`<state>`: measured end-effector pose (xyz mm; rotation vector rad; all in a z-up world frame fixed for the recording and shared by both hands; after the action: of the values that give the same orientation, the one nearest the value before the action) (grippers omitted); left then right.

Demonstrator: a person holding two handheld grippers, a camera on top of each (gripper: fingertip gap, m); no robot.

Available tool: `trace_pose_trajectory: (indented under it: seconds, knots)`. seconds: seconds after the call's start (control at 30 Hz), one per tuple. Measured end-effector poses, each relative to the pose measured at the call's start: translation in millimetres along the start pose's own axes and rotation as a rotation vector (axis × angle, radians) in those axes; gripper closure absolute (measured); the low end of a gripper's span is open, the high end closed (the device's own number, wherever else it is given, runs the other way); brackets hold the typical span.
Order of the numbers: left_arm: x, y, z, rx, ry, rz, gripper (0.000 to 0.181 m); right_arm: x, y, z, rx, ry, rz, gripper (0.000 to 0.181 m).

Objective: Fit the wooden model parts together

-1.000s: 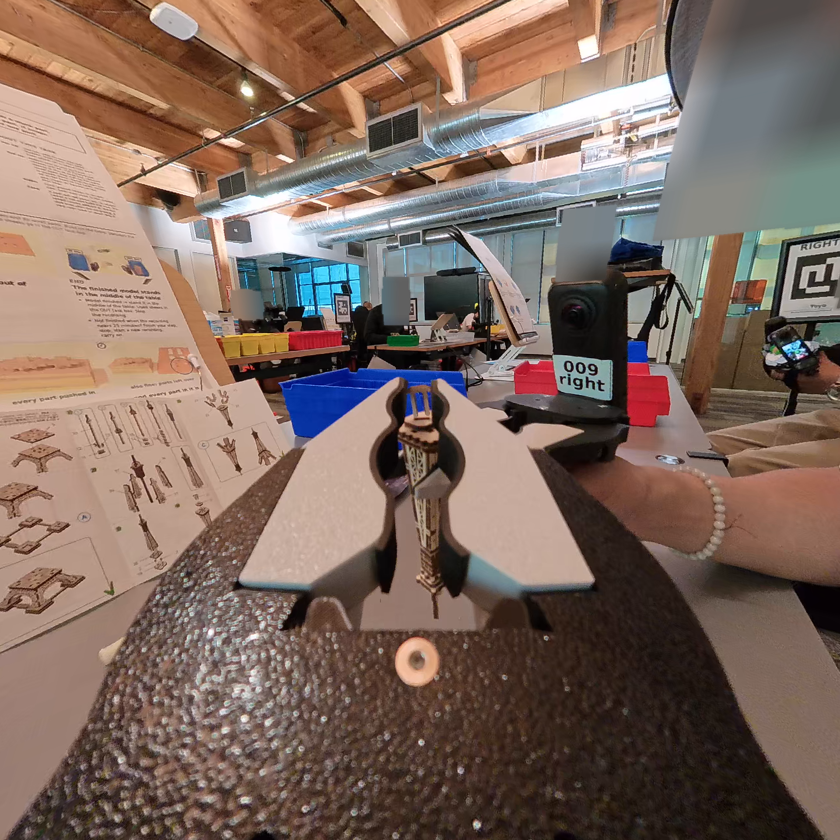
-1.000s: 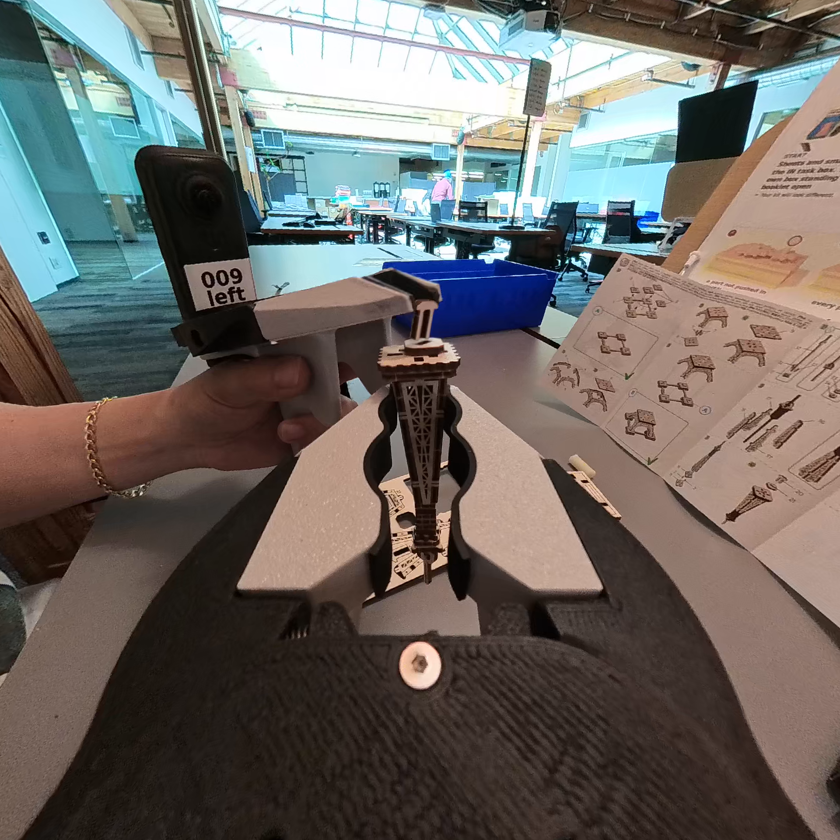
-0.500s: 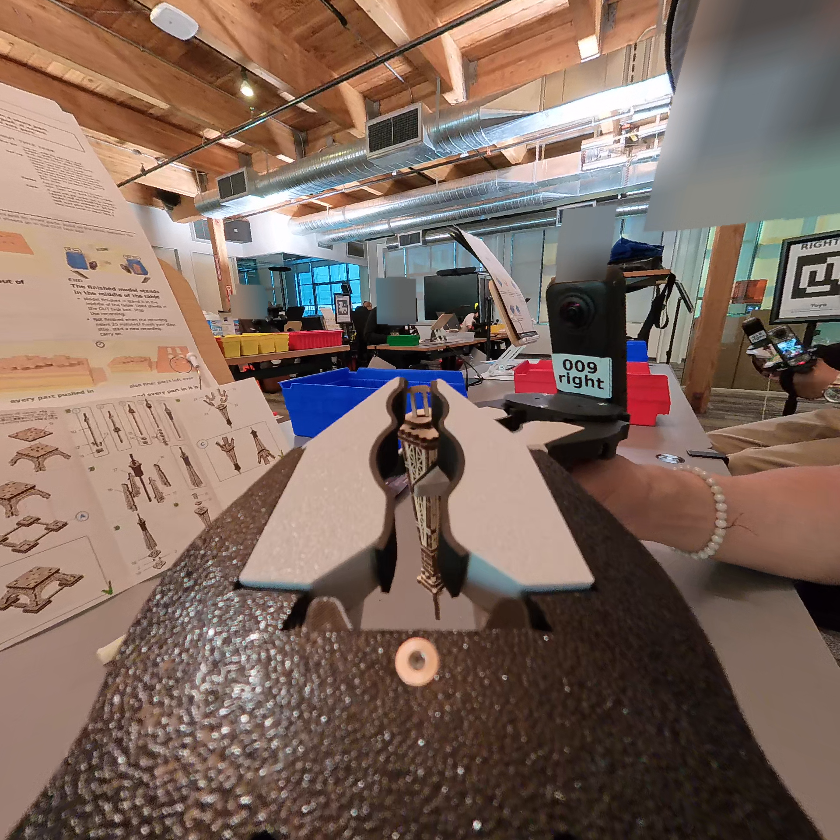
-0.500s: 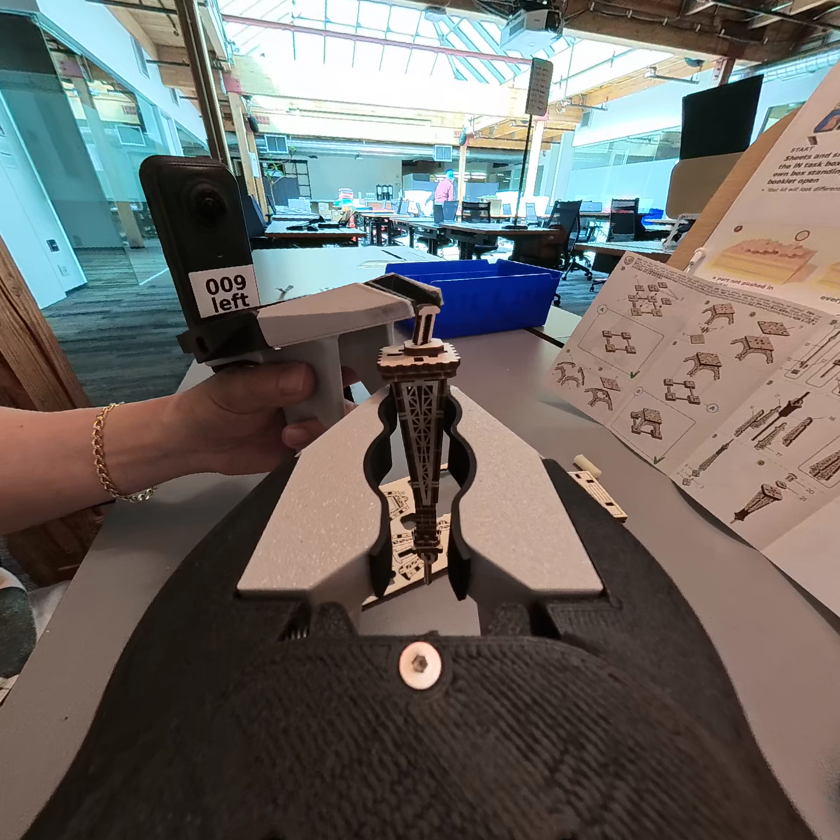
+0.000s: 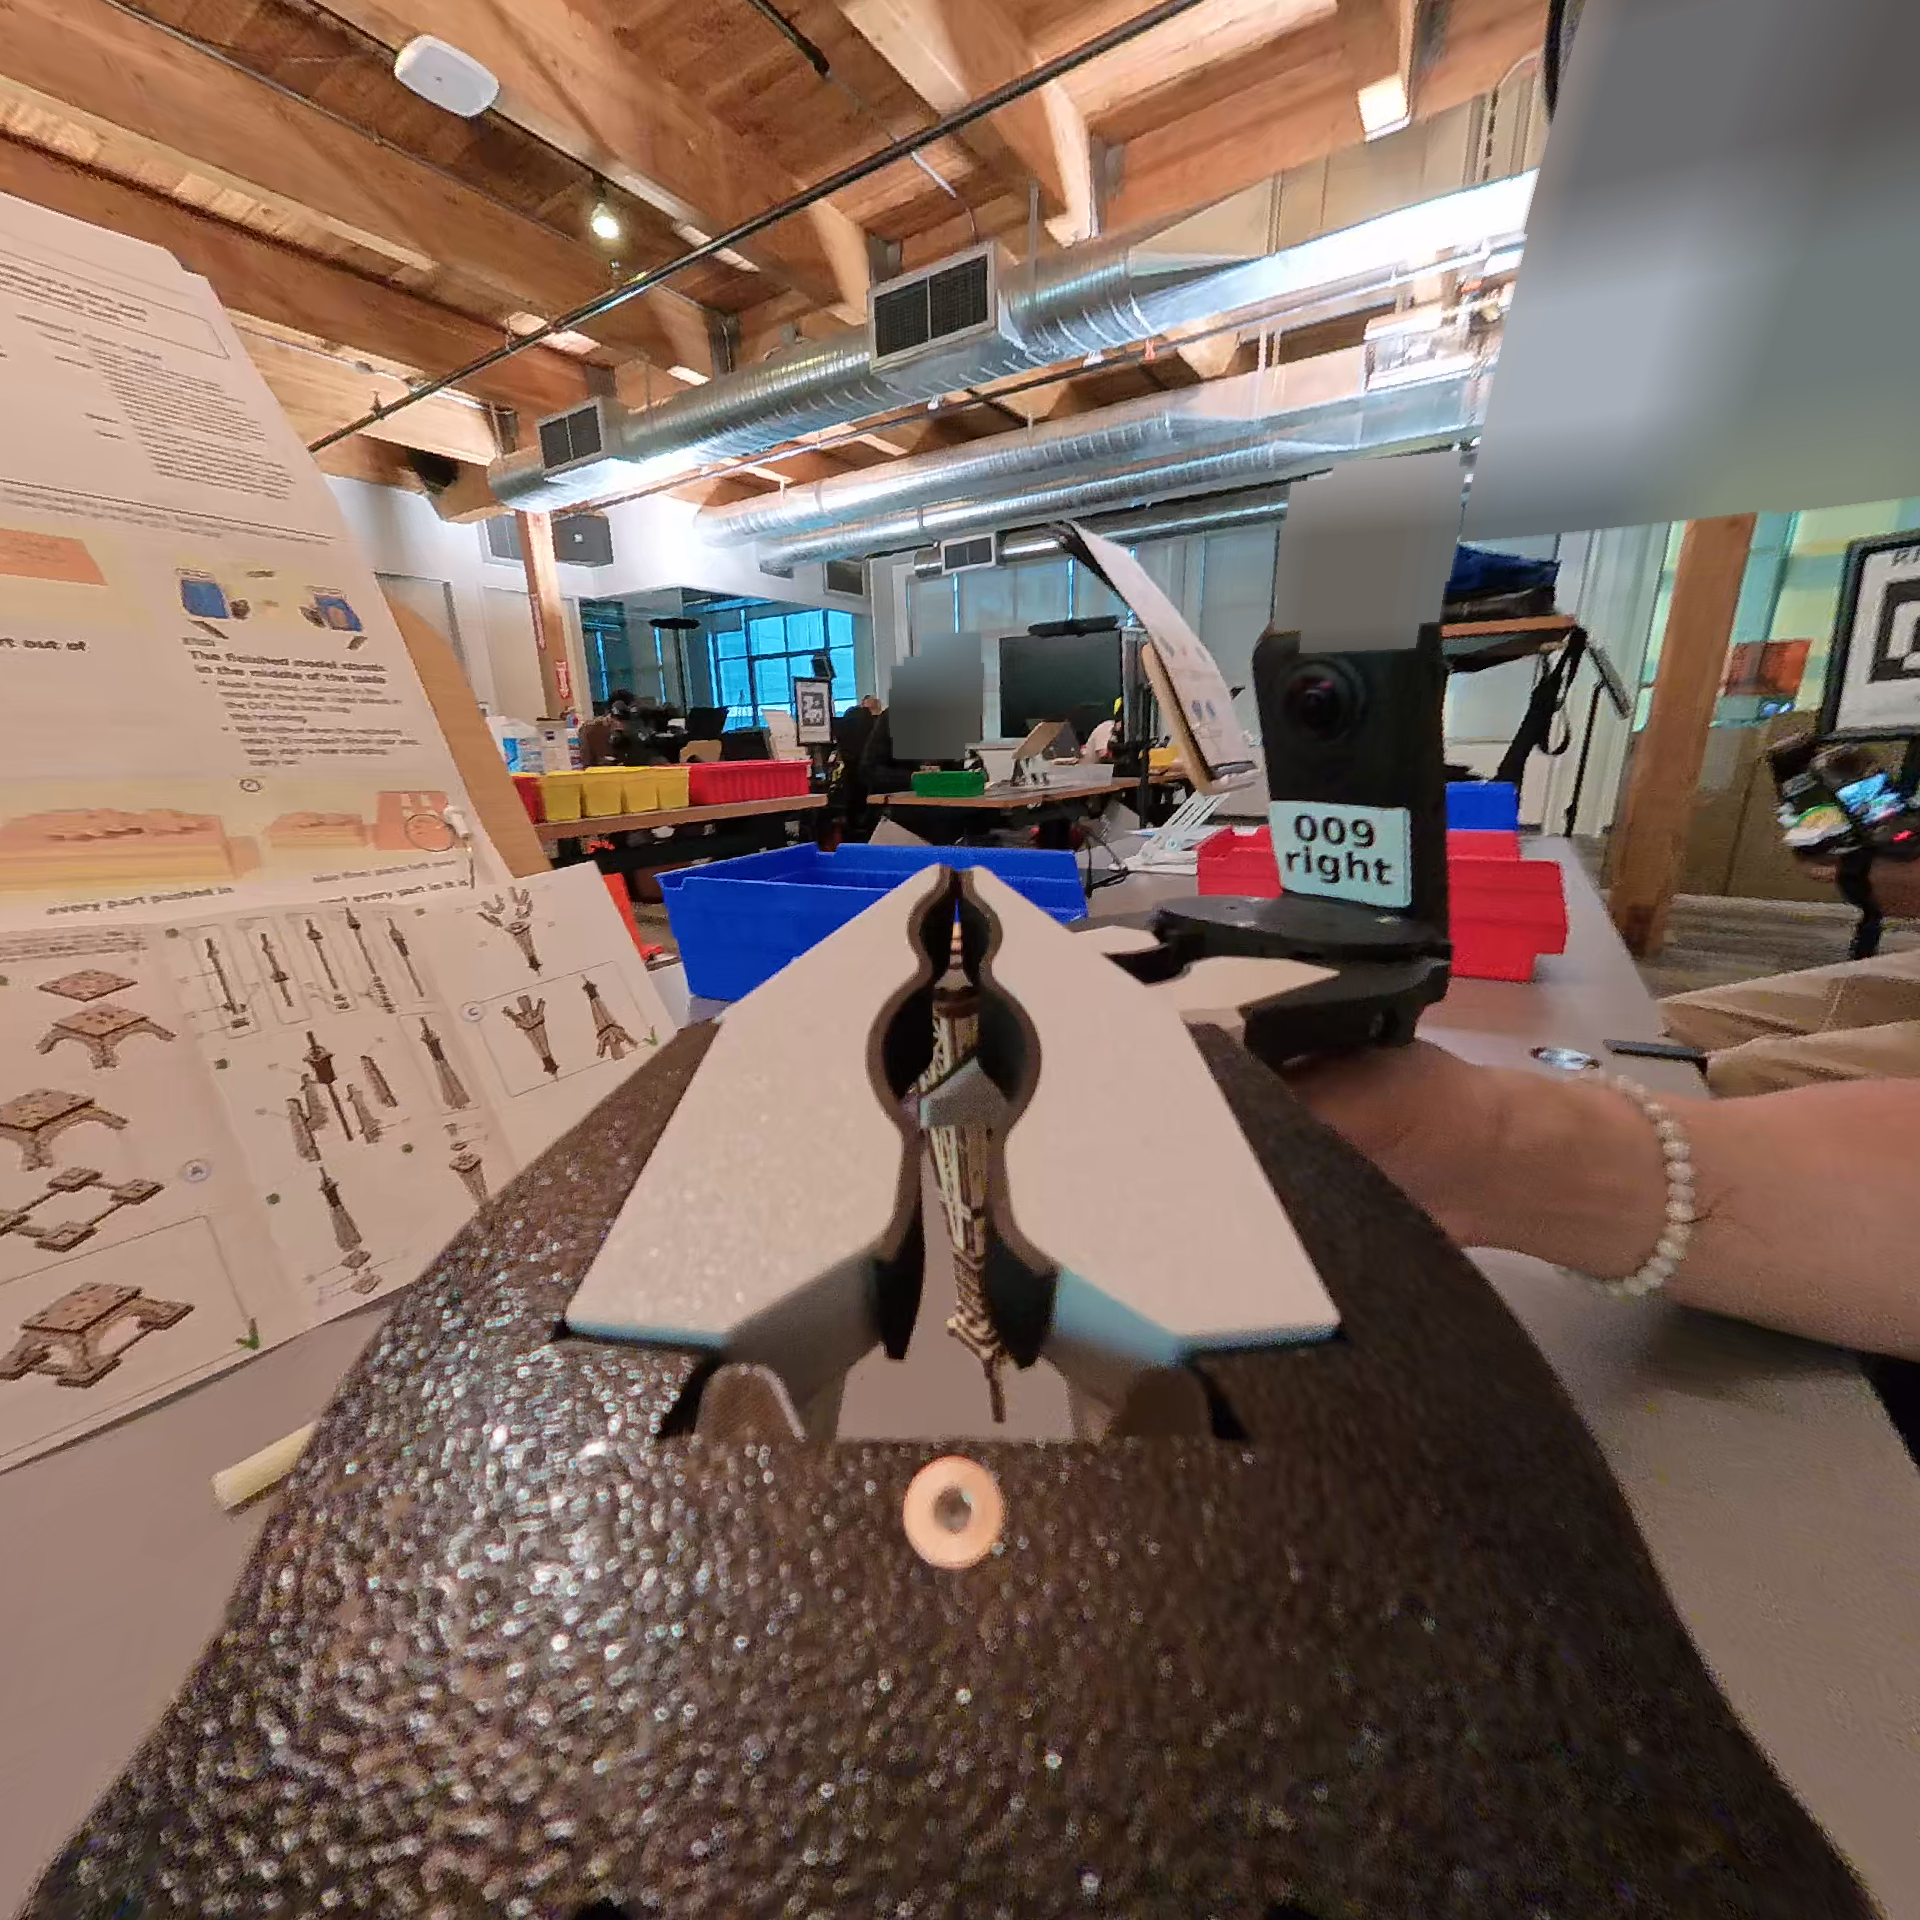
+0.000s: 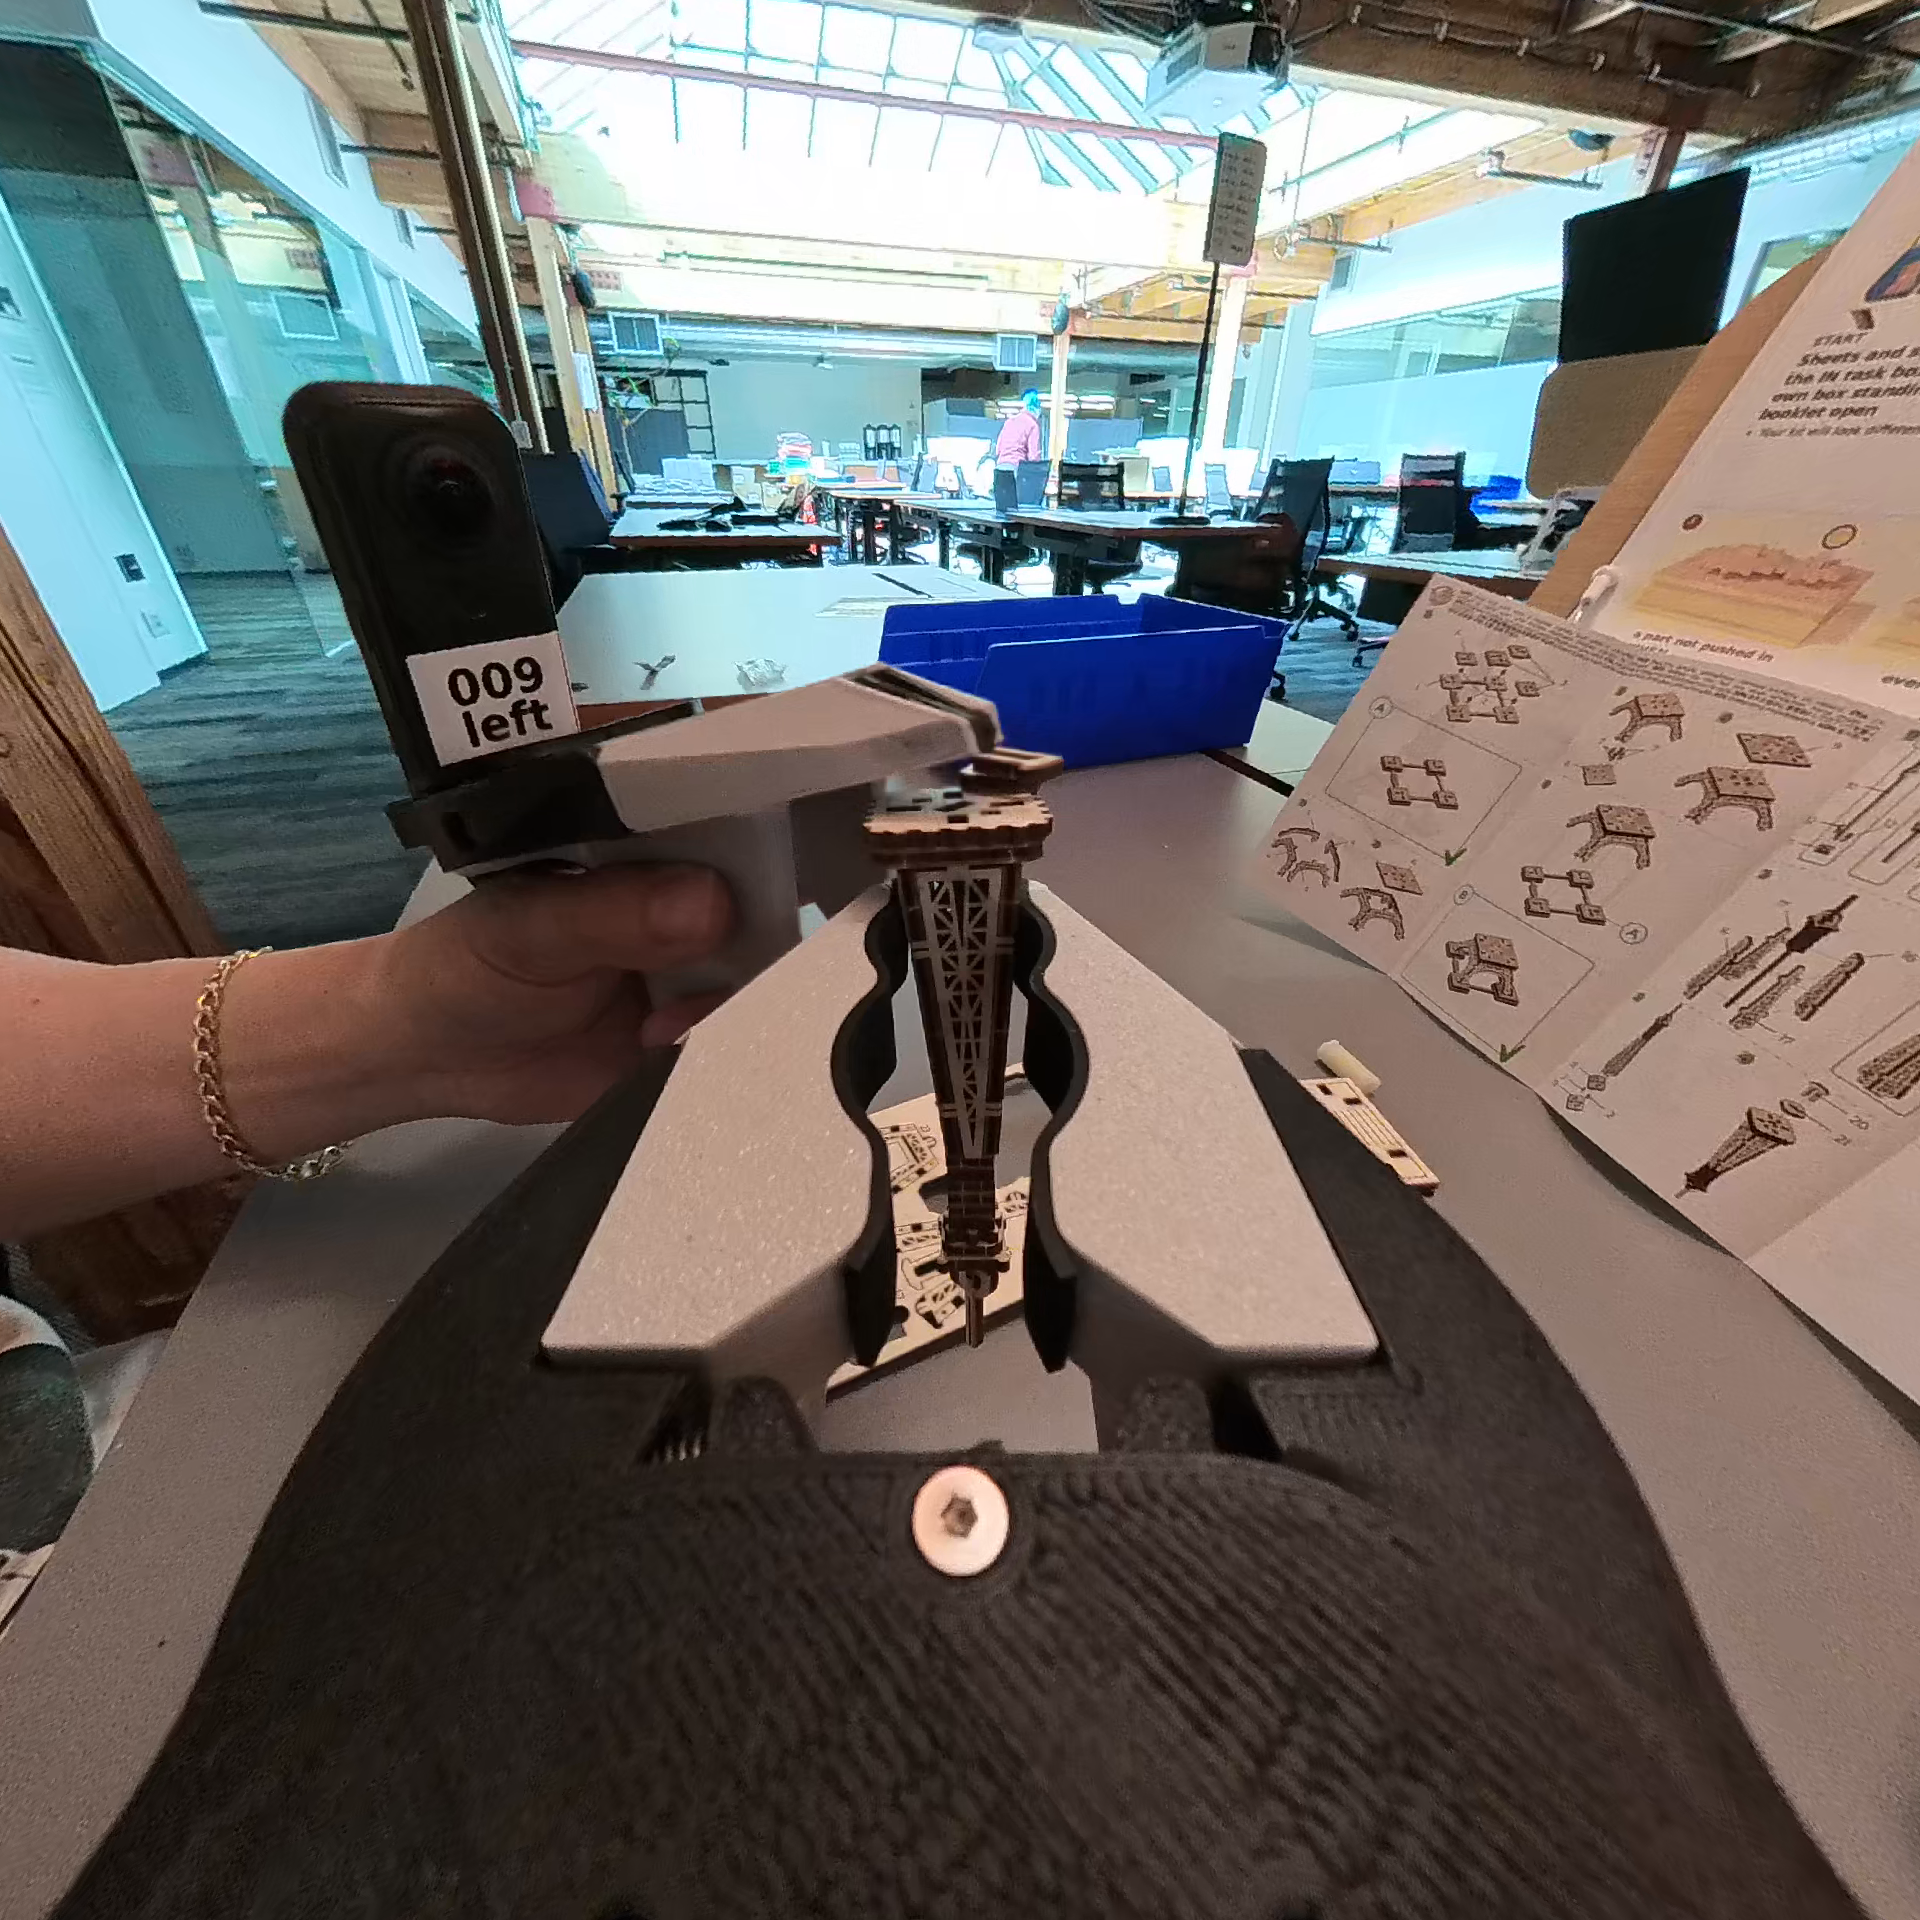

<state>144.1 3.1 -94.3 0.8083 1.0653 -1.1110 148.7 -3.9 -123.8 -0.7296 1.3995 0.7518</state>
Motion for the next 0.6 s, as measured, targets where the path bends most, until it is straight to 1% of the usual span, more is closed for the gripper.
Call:
trace_pose_trajectory:
  seconds: [0.1, 0.17, 0.23, 0.3, 0.33, 0.37, 0.4, 0.53, 0.6]
  knots:
    - [-13.3, 4.6, -4.7, 0.003, -0.067, -0.055, 0.181, 0.2, 0.0, -0.4, -0.016, -0.006, 0.021, 0.165]
    - [-22.3, 10.5, -7.6, -0.003, -0.082, -0.072, 0.181, -1.1, 1.8, -0.5, -0.034, -0.025, 0.028, 0.165]
    - [-28.5, 12.9, -9.3, 0.024, -0.053, -0.062, 0.180, -4.6, 6.0, -1.2, -0.077, -0.055, 0.035, 0.165]
    - [-34.6, 15.2, -10.8, 0.064, 0.008, -0.025, 0.174, -6.9, 11.3, -2.2, -0.136, -0.074, 0.047, 0.165]
    - [-36.7, 18.3, -10.9, 0.079, 0.061, -0.009, 0.170, -7.6, 14.9, -2.7, -0.173, -0.082, 0.053, 0.165]
    - [-38.2, 23.1, -10.7, 0.093, 0.127, 0.001, 0.170, -7.8, 18.7, -3.1, -0.211, -0.083, 0.058, 0.165]
    - [-38.4, 25.0, -10.6, 0.136, 0.205, 0.005, 0.169, -7.8, 21.9, -3.5, -0.240, -0.082, 0.055, 0.165]
    - [-32.8, 16.5, -15.9, 0.415, 0.578, -0.058, 0.169, -6.4, 38.7, -4.0, -0.345, -0.065, 0.004, 0.165]
    - [-31.1, 14.4, -21.1, 0.515, 0.728, -0.041, 0.168, -5.9, 45.5, -3.6, -0.377, -0.067, -0.015, 0.165]
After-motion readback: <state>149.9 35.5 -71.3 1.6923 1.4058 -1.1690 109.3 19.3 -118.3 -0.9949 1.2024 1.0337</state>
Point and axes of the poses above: each gripper's, where its closed fingertips meet, z out along the fingers, x out of its underside, y = z × x across the jaws, the point moved 2 cm from there along -z, back along the fingers, and after that the axes turned 4 degrees about -x, right-handed, at the moved point
